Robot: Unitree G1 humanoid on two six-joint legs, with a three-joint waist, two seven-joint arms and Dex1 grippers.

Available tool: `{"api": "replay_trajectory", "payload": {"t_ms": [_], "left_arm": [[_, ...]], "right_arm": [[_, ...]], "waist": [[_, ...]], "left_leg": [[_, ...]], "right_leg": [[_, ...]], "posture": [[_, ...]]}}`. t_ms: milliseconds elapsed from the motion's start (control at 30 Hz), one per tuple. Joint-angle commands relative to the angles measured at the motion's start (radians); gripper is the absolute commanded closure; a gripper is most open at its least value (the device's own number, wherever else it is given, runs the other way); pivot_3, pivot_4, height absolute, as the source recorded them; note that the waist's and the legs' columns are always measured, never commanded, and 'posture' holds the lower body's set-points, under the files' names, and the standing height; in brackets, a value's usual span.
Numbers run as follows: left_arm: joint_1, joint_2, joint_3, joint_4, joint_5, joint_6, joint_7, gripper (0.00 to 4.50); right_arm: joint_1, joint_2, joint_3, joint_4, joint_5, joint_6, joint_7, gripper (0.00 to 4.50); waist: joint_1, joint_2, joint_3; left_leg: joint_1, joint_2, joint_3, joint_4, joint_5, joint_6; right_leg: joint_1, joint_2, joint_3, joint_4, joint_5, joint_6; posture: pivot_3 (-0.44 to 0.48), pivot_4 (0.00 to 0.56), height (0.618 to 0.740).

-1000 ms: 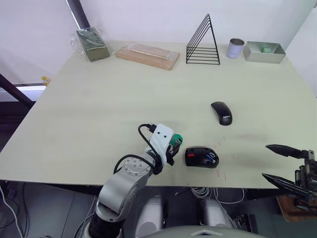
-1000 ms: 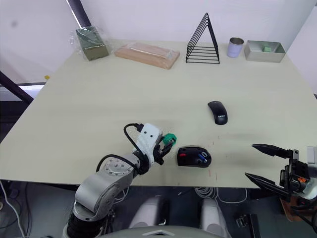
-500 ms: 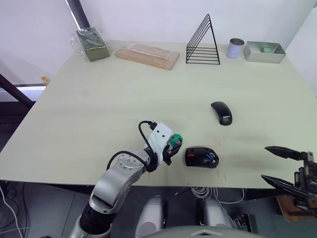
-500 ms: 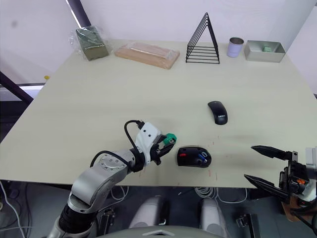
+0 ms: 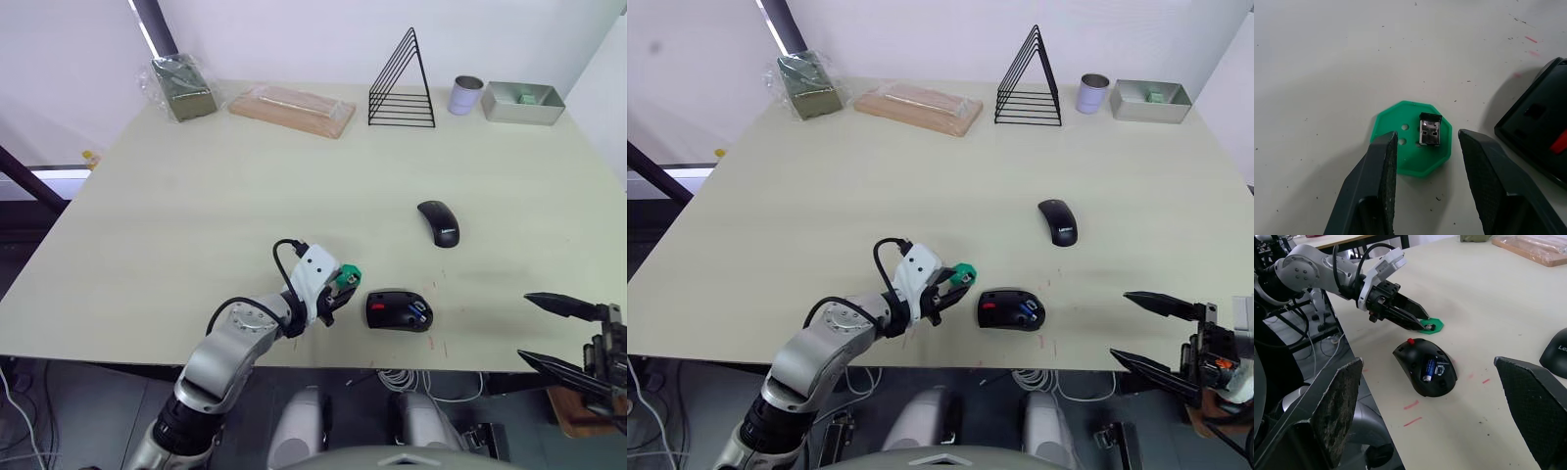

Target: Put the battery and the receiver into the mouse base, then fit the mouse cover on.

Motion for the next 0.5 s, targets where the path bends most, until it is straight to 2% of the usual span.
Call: {"api": "replay_trajectory", "payload": {"t_ms": [33, 500], "left_arm": [[-0.014, 0.000, -0.014, -0.008, 0.010, -0.041, -0.017, 2.38], [-0.020, 0.003, -0.003, 0.032, 0.004, -0.081, -0.057, 2.38]], "right_arm": [[0.011, 0.002, -0.038, -0.034, 0.023, -0.004, 0.001, 0.00], [0.043, 0.018, -0.041, -0.061, 0.027, -0.012, -0.017, 0.00]], "waist": [[0.000, 0.000, 0.000], [0.000, 0.000, 0.000]], "left_leg": [[0.000, 0.000, 0.000, 0.000, 0.000, 0.000], [0.000, 0.000, 0.000, 0.000, 0.000, 0.000]], "right_leg": [[0.000, 0.000, 0.000, 0.000, 0.000, 0.000], [0.000, 0.000, 0.000, 0.000, 0.000, 0.000]], "posture": [[0.000, 0.150, 0.740], [0.000, 0.150, 0.740]]}}
